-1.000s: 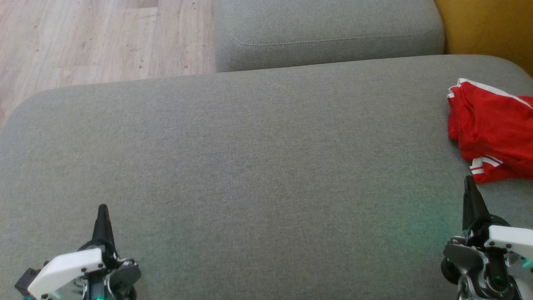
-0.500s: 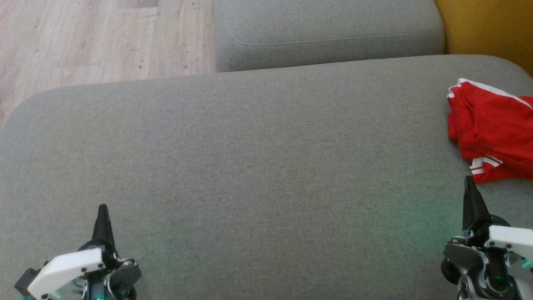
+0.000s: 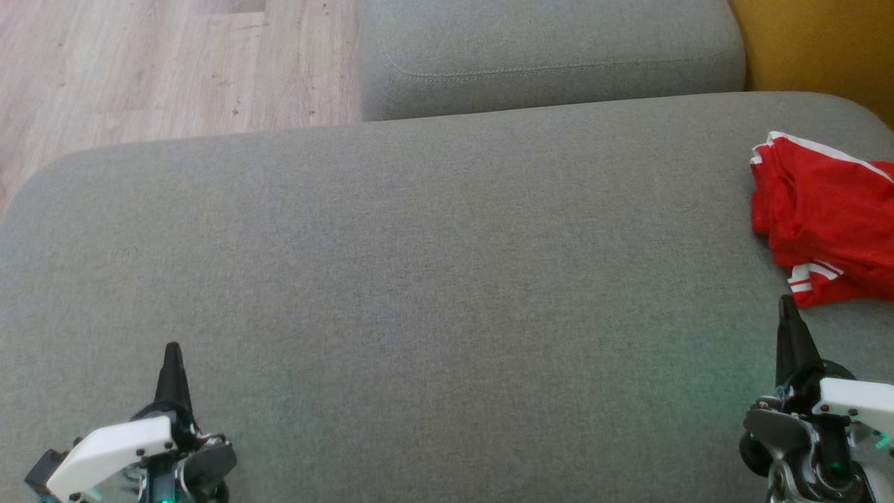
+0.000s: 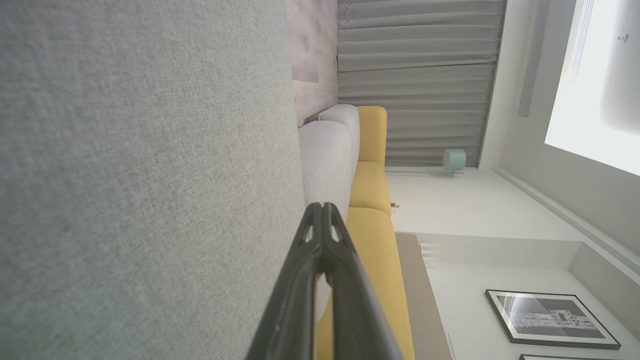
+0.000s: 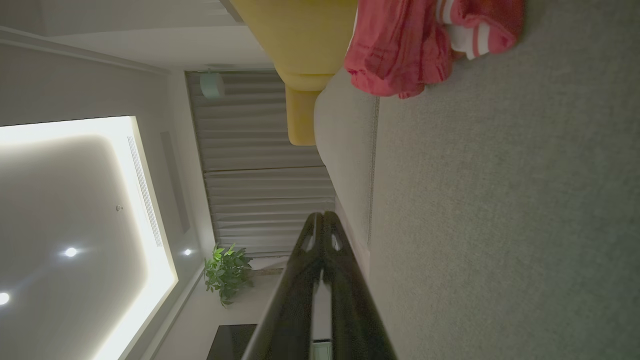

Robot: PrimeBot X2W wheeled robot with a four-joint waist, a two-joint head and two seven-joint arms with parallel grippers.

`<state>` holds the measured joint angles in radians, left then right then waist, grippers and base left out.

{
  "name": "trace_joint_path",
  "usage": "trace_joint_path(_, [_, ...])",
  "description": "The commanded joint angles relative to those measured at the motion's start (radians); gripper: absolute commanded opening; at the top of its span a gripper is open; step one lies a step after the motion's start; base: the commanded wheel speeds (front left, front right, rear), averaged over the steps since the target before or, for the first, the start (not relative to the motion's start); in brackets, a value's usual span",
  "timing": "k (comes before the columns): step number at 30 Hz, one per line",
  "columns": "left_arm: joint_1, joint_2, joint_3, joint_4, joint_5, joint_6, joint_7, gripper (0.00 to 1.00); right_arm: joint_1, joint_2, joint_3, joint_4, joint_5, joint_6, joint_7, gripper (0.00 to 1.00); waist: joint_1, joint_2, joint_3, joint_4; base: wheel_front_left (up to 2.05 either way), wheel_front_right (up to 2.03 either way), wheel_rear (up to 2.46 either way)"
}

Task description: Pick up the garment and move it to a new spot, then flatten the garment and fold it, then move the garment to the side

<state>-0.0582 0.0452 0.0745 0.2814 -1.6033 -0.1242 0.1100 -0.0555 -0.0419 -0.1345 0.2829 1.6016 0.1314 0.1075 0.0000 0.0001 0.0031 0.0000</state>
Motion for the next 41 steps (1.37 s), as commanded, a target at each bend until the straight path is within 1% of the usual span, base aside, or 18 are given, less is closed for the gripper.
trace_joint_path(1, [-0.05, 0.005, 0.039, -0.036, -0.006, -0.007, 0.003, 0.0, -0.052, -0.008, 0.021, -0.038, 0.007, -0.001, 0.005, 0.0, 0.0, -0.0001, 0.0, 0.0, 0.0, 0.0, 0.0])
trace_joint_path(41, [-0.05, 0.005, 0.039, -0.036, -0.006, -0.007, 0.003, 0.0, -0.052, -0.008, 0.021, -0.038, 0.007, -0.001, 0.005, 0.0, 0.0, -0.0001, 0.0, 0.0, 0.0, 0.0, 0.0])
